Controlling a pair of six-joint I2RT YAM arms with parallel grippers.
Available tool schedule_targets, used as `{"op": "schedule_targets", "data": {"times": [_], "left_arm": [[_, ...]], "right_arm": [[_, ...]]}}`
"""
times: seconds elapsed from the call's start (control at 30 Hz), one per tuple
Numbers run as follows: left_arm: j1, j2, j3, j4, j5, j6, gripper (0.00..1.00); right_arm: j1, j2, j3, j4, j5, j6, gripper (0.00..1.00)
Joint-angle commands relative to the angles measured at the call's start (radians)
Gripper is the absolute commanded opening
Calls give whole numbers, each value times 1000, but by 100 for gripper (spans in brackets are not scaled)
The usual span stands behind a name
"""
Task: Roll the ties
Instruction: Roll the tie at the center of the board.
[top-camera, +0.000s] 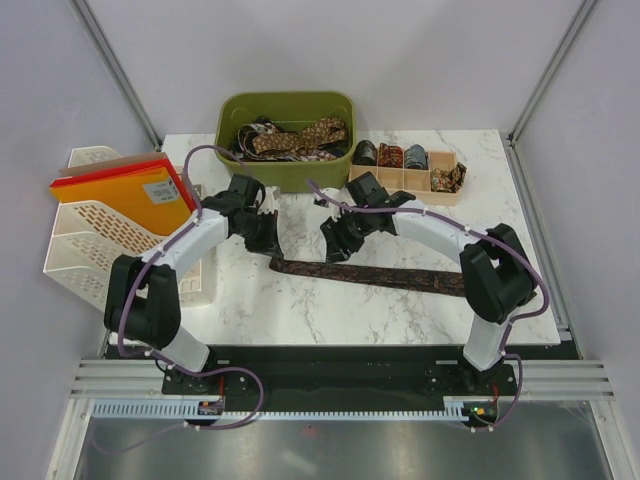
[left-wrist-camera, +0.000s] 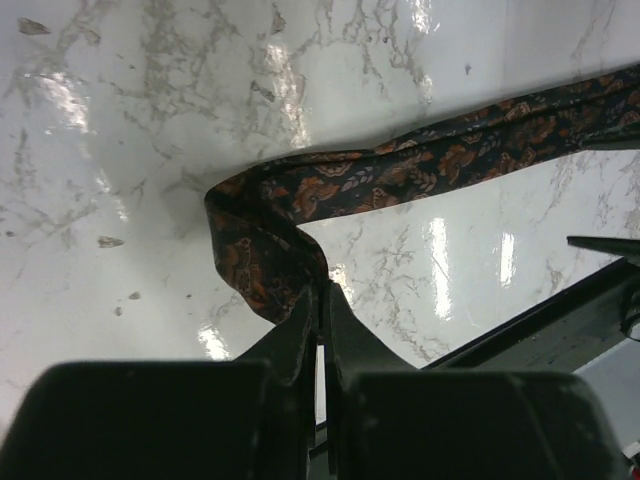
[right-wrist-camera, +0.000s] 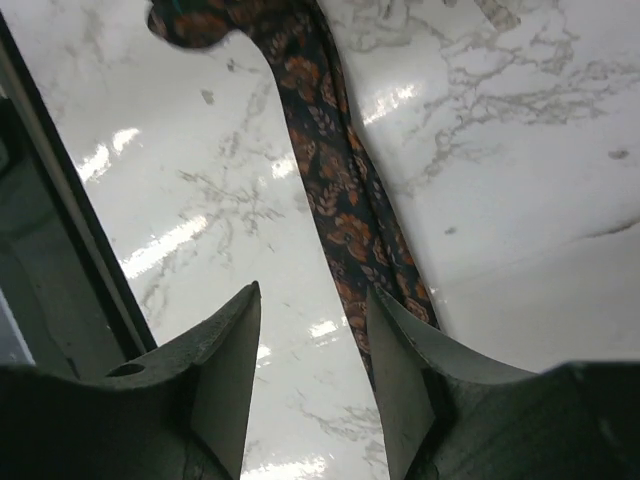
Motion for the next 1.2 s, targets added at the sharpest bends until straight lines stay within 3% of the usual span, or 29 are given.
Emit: {"op": "schedule_targets", "data": {"times": [0.0, 0.3, 0.53, 1.17], "left_arm": [[-58, 55, 47, 2, 2, -127, 5], [-124, 171, 67, 87, 20, -264, 5], [-131, 239, 77, 143, 65, -330, 7], [-127, 323, 97, 178, 149, -419, 9]], "right_arm": [[-30, -31, -50, 160, -180, 224, 54], [-64, -43, -241, 577, -210, 565, 55], [-61, 9, -290, 773, -191, 766, 49], [5, 27, -359, 781, -64, 773, 45]]}}
